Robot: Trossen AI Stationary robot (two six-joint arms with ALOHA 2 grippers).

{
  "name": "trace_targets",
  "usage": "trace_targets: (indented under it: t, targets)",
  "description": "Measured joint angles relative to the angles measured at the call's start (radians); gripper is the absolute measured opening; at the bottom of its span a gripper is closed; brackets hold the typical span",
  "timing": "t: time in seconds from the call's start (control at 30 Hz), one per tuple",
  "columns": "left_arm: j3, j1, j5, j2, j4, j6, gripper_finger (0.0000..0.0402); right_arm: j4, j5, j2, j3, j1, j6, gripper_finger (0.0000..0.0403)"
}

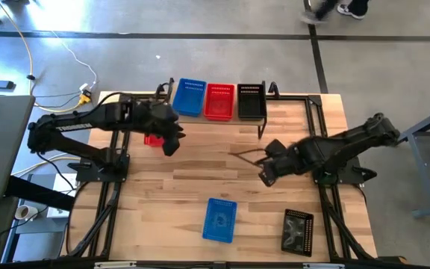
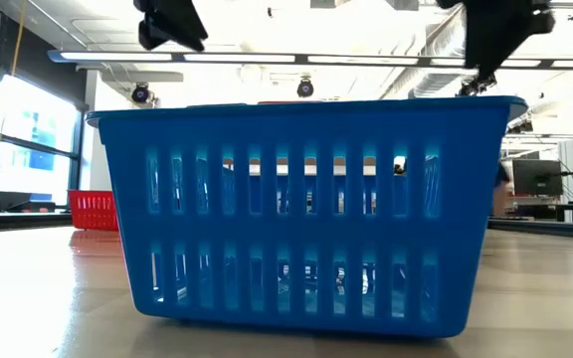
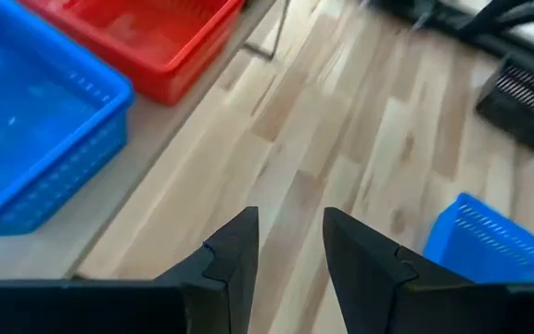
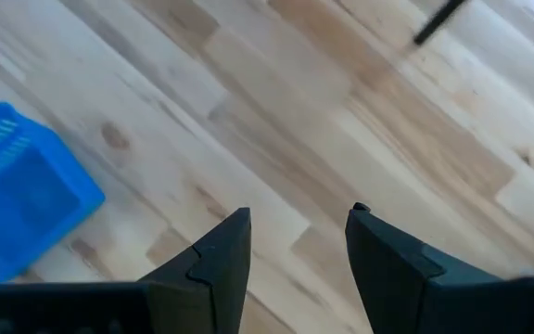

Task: Stack baskets on shelf by color
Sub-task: Stack the black basket into the black baskets on the shelf

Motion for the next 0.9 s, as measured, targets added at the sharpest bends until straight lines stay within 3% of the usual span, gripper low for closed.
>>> trace_targets:
  t: [0.4, 0.7, 0.9]
  targets:
    - [-0.040, -0.195, -0.152, -0.036, 0.090, -0.108, 0.0115, -0.035, 0.045, 0.005, 0.000, 0.289, 0.367, 0.0161]
    - [-0.040, -0.269, -0.170, -0.038, 0.089, -0.161, 0.0115, -0.019, 0.002, 0.028, 0.000, 0.451, 0.702, 0.0161]
    - [-0.040, -0.302, -0.170, -0.038, 0.089, -0.185, 0.0115, 0.023, -0.021, 0.084, 0.000, 0.530, 0.822, 0.0161]
